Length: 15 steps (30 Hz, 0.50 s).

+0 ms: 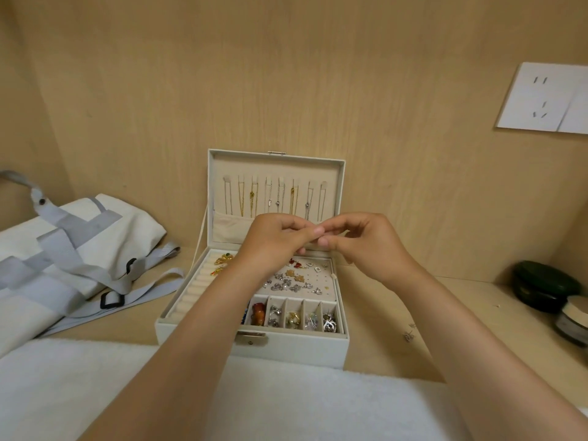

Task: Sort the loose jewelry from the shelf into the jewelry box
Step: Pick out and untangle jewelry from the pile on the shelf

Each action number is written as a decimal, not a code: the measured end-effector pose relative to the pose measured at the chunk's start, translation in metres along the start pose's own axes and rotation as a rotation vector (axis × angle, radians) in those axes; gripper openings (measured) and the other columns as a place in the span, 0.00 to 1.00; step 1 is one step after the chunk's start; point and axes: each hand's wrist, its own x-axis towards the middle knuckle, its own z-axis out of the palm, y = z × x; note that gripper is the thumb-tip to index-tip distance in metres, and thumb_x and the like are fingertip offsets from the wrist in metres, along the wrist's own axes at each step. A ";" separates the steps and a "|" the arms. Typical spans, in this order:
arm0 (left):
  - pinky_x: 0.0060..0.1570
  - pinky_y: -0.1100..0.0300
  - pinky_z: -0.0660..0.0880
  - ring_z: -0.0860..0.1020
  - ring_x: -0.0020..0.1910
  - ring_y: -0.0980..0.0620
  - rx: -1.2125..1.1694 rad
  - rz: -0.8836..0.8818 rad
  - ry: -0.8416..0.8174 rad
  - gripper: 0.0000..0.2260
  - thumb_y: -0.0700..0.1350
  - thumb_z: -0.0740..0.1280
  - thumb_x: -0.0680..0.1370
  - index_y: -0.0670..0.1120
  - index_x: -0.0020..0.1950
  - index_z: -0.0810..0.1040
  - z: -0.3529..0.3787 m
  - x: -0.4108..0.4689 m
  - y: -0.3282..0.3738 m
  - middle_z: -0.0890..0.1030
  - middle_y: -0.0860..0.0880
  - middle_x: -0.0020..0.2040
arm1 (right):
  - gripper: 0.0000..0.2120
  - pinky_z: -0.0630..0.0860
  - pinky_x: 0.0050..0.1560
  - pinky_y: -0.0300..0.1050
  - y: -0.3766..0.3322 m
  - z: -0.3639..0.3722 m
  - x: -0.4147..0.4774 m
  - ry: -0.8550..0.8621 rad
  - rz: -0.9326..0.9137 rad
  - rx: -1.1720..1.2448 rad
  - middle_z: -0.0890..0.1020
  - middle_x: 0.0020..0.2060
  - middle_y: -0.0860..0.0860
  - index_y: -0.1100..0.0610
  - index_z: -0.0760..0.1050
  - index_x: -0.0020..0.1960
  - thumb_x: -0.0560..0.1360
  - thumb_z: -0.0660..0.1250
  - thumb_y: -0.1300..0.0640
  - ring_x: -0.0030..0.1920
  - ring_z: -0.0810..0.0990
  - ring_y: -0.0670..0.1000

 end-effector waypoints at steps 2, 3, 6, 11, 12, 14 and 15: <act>0.47 0.61 0.79 0.82 0.36 0.60 0.011 0.013 -0.022 0.04 0.49 0.75 0.74 0.52 0.48 0.87 0.001 -0.001 0.001 0.86 0.55 0.41 | 0.07 0.71 0.32 0.30 0.002 0.000 0.000 0.040 0.009 0.001 0.84 0.35 0.50 0.61 0.85 0.47 0.69 0.77 0.66 0.25 0.75 0.40; 0.47 0.62 0.78 0.81 0.37 0.61 0.031 0.022 -0.040 0.04 0.49 0.74 0.75 0.52 0.48 0.87 0.001 -0.001 0.001 0.86 0.56 0.41 | 0.07 0.71 0.32 0.30 0.003 0.000 0.000 0.054 0.019 -0.003 0.84 0.34 0.50 0.60 0.85 0.46 0.69 0.77 0.66 0.25 0.75 0.40; 0.50 0.61 0.79 0.82 0.43 0.64 0.130 0.058 -0.111 0.03 0.49 0.73 0.76 0.57 0.46 0.87 0.000 -0.002 0.001 0.86 0.61 0.43 | 0.06 0.71 0.32 0.30 0.008 -0.002 -0.002 0.088 0.060 -0.007 0.83 0.32 0.47 0.60 0.85 0.44 0.68 0.79 0.64 0.25 0.76 0.39; 0.48 0.65 0.76 0.81 0.41 0.65 0.206 0.056 -0.119 0.04 0.48 0.76 0.73 0.55 0.46 0.87 0.006 -0.001 -0.005 0.85 0.60 0.40 | 0.06 0.72 0.33 0.30 0.009 -0.006 -0.005 0.048 0.089 -0.081 0.84 0.31 0.45 0.58 0.85 0.41 0.67 0.80 0.64 0.27 0.77 0.38; 0.46 0.65 0.76 0.80 0.39 0.66 0.245 0.057 -0.117 0.04 0.48 0.76 0.74 0.55 0.47 0.86 0.006 0.000 -0.006 0.85 0.59 0.40 | 0.05 0.73 0.35 0.32 0.010 -0.007 -0.005 0.036 0.091 -0.172 0.85 0.33 0.45 0.56 0.85 0.42 0.68 0.80 0.62 0.29 0.78 0.37; 0.46 0.64 0.75 0.79 0.42 0.65 0.435 0.106 -0.118 0.05 0.47 0.73 0.76 0.56 0.49 0.85 0.005 0.001 -0.010 0.83 0.61 0.42 | 0.03 0.77 0.42 0.41 0.014 -0.009 -0.004 -0.002 0.045 -0.564 0.85 0.39 0.42 0.50 0.85 0.43 0.71 0.78 0.57 0.38 0.80 0.39; 0.47 0.64 0.74 0.78 0.44 0.64 0.555 0.141 -0.121 0.05 0.47 0.71 0.76 0.57 0.49 0.85 0.004 0.001 -0.011 0.82 0.62 0.44 | 0.03 0.78 0.46 0.44 0.015 -0.009 -0.004 -0.026 0.022 -0.704 0.85 0.41 0.42 0.48 0.85 0.43 0.72 0.76 0.55 0.42 0.81 0.42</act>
